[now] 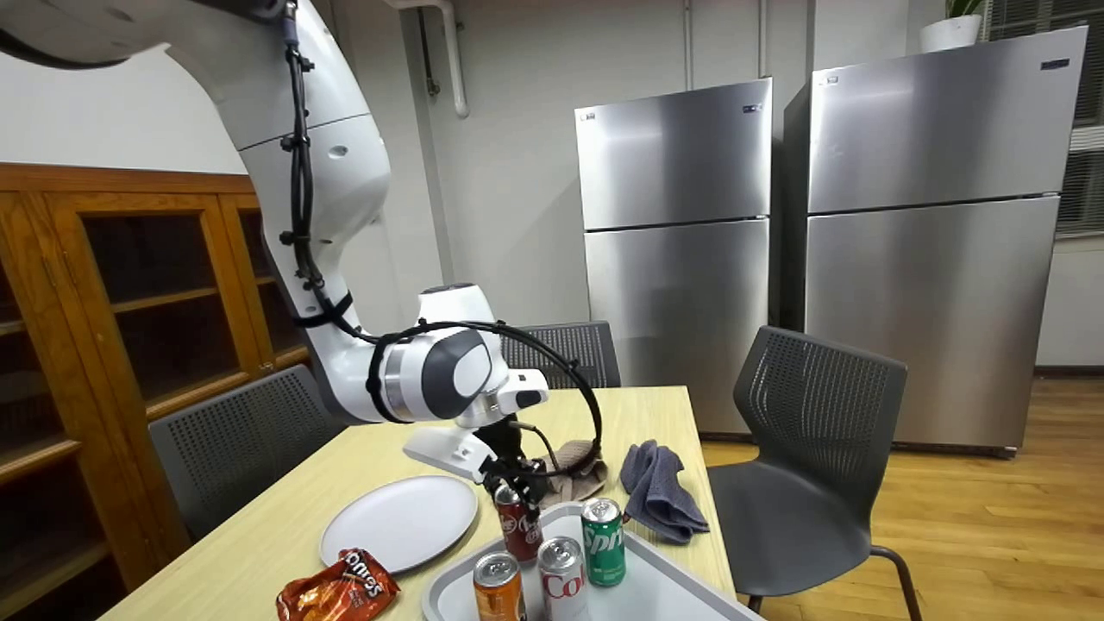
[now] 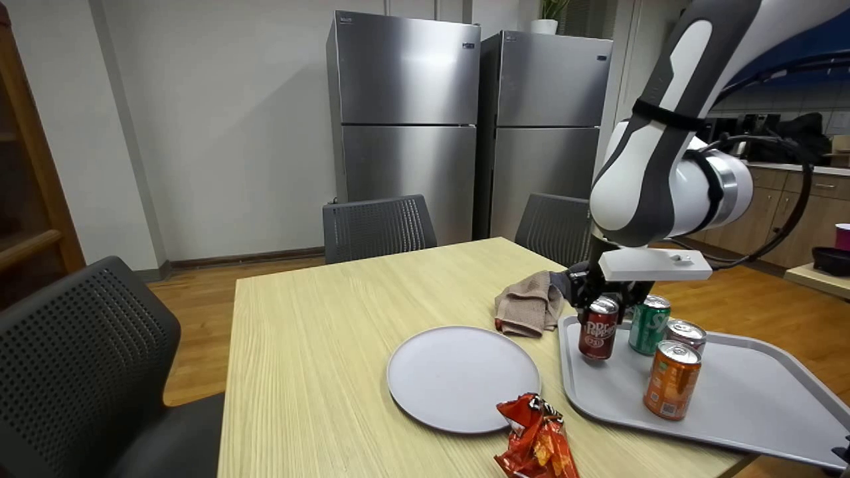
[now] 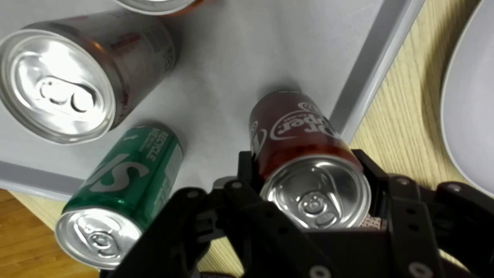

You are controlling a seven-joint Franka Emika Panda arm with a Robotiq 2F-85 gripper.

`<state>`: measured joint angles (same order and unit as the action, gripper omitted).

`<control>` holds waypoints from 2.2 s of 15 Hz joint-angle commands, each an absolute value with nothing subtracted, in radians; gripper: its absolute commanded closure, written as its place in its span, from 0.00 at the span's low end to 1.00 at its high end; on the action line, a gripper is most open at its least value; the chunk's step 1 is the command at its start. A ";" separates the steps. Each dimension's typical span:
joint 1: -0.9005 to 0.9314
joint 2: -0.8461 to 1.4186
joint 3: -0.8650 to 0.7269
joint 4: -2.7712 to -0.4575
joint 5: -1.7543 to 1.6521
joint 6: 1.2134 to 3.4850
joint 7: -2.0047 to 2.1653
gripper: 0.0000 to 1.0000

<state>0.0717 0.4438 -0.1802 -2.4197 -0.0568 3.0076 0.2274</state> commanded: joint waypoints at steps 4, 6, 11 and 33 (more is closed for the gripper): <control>0.042 0.442 -0.157 -2.420 -0.017 3.005 0.189 0.62; 0.039 0.442 -0.153 -2.421 -0.011 3.008 0.188 0.62; 0.018 0.420 -0.129 -2.429 0.001 3.005 0.170 0.01; 0.146 0.065 -0.340 -2.662 -0.209 3.019 0.228 0.00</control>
<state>0.1272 0.1581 -0.3229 -2.5903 -0.1822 3.0330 0.2115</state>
